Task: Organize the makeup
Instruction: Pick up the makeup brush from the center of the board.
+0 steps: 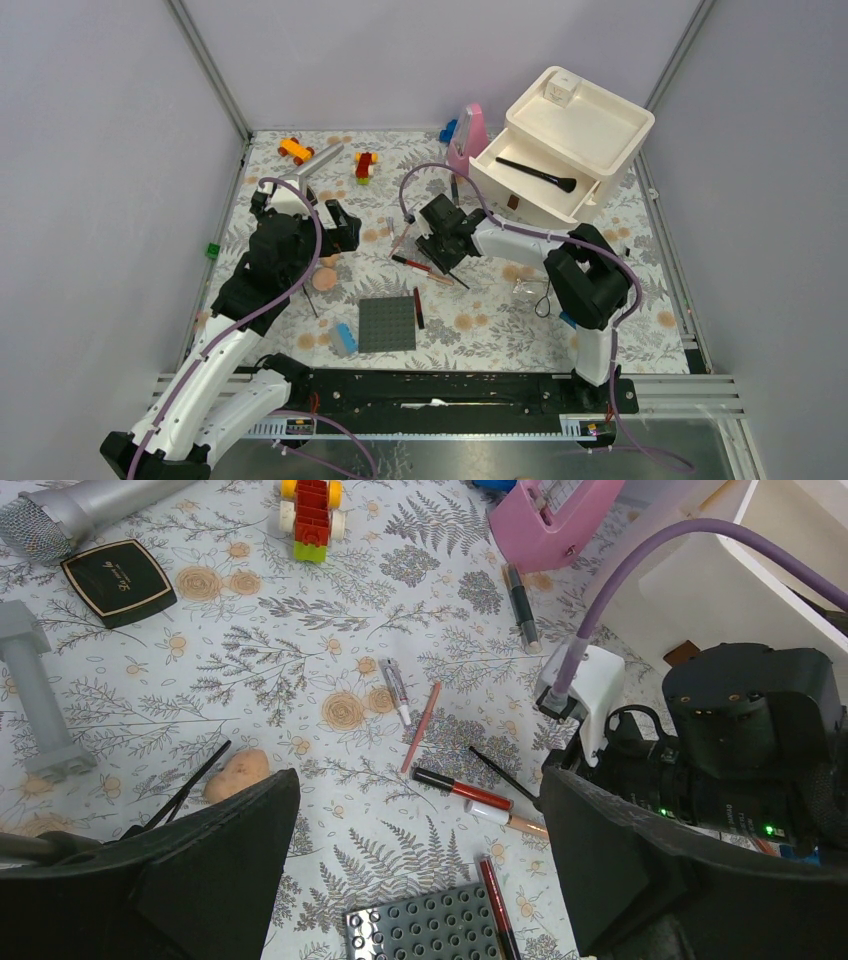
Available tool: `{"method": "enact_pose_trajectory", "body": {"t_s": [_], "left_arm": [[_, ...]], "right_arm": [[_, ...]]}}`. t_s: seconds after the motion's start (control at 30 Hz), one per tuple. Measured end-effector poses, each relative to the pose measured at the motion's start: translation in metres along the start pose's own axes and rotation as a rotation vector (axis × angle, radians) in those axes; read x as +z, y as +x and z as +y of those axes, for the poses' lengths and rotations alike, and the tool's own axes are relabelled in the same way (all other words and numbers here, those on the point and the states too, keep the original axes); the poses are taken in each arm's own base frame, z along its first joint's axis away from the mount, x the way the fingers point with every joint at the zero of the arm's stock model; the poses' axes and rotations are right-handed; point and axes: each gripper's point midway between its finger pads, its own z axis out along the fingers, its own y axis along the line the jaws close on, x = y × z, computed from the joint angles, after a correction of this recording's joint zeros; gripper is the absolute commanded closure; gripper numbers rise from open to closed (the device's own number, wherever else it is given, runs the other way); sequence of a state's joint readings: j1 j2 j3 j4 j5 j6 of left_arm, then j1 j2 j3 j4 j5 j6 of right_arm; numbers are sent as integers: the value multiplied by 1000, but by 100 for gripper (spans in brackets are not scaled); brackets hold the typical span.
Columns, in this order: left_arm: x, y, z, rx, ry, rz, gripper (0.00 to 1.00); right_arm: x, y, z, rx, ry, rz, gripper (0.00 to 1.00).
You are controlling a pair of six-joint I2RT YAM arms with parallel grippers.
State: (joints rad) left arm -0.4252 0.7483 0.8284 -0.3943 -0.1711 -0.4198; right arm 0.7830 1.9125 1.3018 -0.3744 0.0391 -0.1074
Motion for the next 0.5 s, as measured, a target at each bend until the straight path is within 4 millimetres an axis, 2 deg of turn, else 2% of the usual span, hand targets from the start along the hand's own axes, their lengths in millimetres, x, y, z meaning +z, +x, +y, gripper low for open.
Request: {"method": "enact_pose_trajectory", "body": {"t_s": [0.33,0.5], "left_arm": [[0,0,0,-1,-1,-1,1],[0,0,1,-1,-1,-1,1]], "right_arm": [[17,-1,-2,11,-12,21,57],[22,1,-1,10,-20,31,63]]}}
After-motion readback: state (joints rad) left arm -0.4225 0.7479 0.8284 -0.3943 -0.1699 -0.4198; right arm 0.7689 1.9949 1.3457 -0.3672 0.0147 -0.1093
